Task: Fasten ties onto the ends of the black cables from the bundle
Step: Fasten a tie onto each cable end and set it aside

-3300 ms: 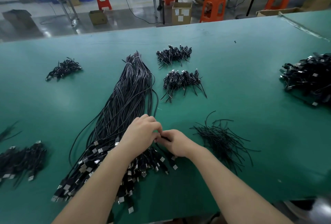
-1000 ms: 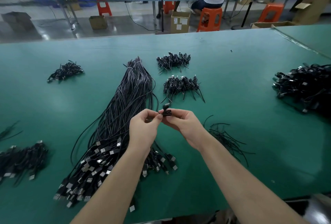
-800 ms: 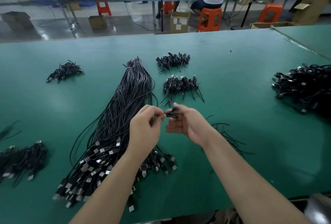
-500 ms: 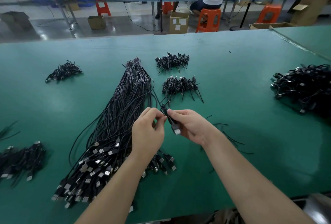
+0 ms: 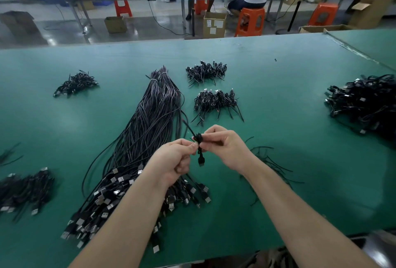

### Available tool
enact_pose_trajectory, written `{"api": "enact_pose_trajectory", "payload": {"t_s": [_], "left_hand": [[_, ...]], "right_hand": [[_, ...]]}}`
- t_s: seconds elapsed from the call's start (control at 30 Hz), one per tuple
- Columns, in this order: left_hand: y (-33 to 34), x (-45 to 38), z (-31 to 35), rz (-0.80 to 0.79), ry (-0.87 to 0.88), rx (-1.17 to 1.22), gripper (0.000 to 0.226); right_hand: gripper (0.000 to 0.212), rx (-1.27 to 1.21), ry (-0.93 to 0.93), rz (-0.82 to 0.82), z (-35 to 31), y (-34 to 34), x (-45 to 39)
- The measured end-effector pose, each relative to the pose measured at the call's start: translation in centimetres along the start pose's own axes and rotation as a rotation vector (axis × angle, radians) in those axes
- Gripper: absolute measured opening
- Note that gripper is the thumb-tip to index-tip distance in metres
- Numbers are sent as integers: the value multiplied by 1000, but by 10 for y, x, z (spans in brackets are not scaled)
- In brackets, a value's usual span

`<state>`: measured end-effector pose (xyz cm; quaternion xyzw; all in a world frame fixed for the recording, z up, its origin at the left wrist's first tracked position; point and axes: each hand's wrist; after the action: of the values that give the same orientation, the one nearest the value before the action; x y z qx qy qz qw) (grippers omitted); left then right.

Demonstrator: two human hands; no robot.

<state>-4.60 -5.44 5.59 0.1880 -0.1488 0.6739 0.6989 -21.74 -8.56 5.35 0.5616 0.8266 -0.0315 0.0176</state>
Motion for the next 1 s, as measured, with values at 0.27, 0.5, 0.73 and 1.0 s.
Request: {"api": "enact_pose_trajectory", "payload": {"t_s": [0.27,0.5,0.73,1.0], "left_hand": [[5,1,-6,359,450,-496,15],[9,8,-10,500,797,-809,8],[6,8,-7,459,829,-913,2],[5,10,-7,435,925,-976,6]], "right_hand": [[23,-402,264,67,-3,1,-4],[9,-501,373,68,-4,0,-5],[20,-558,416,39,0,-8,-3],[27,-648,577,-44,11,-7,-1]]}}
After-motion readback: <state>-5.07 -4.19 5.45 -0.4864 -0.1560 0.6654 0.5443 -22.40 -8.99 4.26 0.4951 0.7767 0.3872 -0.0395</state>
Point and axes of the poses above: each hand's wrist, its own x-axis away from the middle knuckle, its own y-axis out of the palm, z = x × y, and after that the axes turned 10 degrees about -x, right-handed
